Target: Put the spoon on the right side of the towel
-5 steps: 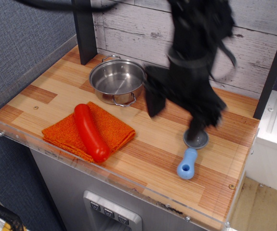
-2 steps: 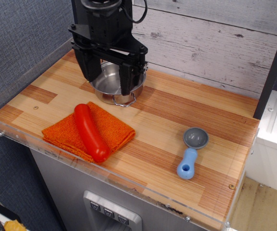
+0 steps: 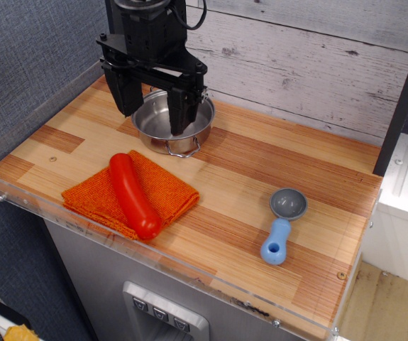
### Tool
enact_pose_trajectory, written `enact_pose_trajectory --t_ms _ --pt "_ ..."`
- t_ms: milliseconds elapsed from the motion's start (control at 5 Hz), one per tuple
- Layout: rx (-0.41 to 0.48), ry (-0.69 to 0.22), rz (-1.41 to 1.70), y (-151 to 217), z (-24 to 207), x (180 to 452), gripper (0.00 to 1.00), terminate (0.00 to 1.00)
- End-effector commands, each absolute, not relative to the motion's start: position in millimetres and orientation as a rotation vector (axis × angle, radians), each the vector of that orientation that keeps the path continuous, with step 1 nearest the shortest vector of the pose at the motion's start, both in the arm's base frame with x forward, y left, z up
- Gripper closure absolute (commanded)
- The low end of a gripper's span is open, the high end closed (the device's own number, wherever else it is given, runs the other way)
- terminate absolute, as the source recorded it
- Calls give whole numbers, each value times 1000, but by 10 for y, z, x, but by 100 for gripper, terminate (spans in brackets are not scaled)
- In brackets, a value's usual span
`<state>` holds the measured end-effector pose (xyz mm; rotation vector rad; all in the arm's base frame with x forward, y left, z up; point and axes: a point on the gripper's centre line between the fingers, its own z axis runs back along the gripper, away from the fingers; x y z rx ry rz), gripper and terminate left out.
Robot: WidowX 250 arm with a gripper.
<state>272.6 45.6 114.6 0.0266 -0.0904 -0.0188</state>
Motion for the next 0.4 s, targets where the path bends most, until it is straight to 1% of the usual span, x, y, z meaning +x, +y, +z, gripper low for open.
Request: enact_pose_trajectory --t_ms 0,200 --pt "41 -131 3 483 1230 2627 0 0" --pt "41 -131 3 483 1230 2627 0 100"
